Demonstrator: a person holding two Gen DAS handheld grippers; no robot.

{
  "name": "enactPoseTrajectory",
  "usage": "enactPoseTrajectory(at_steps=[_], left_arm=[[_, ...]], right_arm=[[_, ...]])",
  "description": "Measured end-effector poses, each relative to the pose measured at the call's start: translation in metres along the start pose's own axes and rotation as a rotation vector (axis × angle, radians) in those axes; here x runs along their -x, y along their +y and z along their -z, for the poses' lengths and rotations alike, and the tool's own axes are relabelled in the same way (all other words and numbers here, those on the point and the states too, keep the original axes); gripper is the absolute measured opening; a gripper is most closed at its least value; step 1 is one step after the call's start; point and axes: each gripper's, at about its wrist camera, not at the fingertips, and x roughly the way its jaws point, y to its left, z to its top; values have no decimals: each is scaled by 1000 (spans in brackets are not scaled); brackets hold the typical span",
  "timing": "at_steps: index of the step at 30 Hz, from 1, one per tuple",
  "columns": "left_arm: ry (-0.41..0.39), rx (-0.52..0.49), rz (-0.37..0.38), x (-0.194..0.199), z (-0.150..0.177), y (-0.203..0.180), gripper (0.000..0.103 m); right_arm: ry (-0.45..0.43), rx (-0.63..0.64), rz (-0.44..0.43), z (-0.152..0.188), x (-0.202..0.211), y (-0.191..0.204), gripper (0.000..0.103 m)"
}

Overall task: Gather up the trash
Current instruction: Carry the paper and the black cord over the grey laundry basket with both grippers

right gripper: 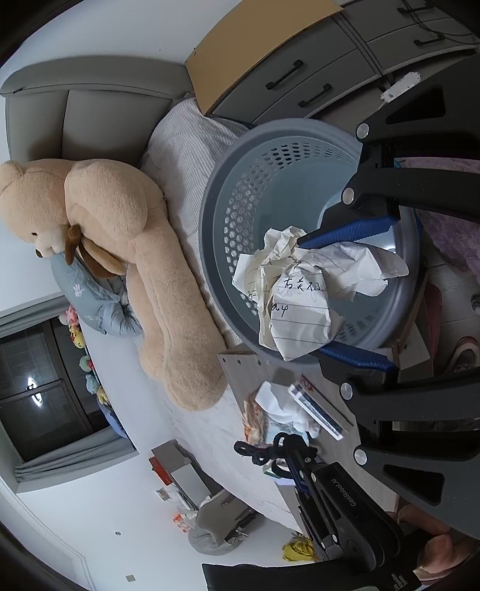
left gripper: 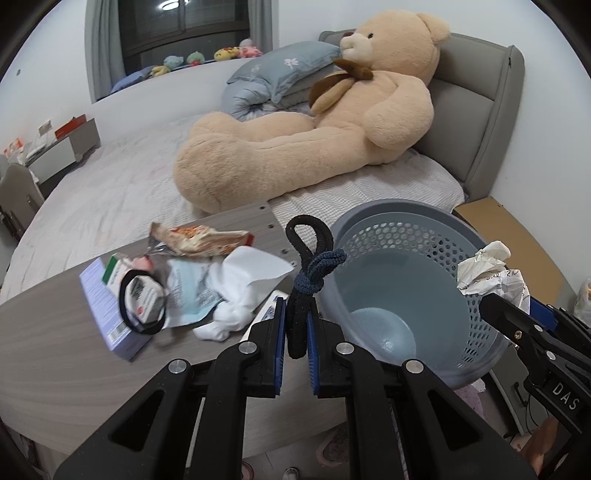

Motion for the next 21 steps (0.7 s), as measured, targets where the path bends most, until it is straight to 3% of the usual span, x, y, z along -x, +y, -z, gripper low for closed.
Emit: enactPoseTrajectory(at_steps=[21], left_arm=[[90, -56, 34, -58, -25, -48, 15]], right_arm=[[63, -48, 30, -17, -40, -53, 48]])
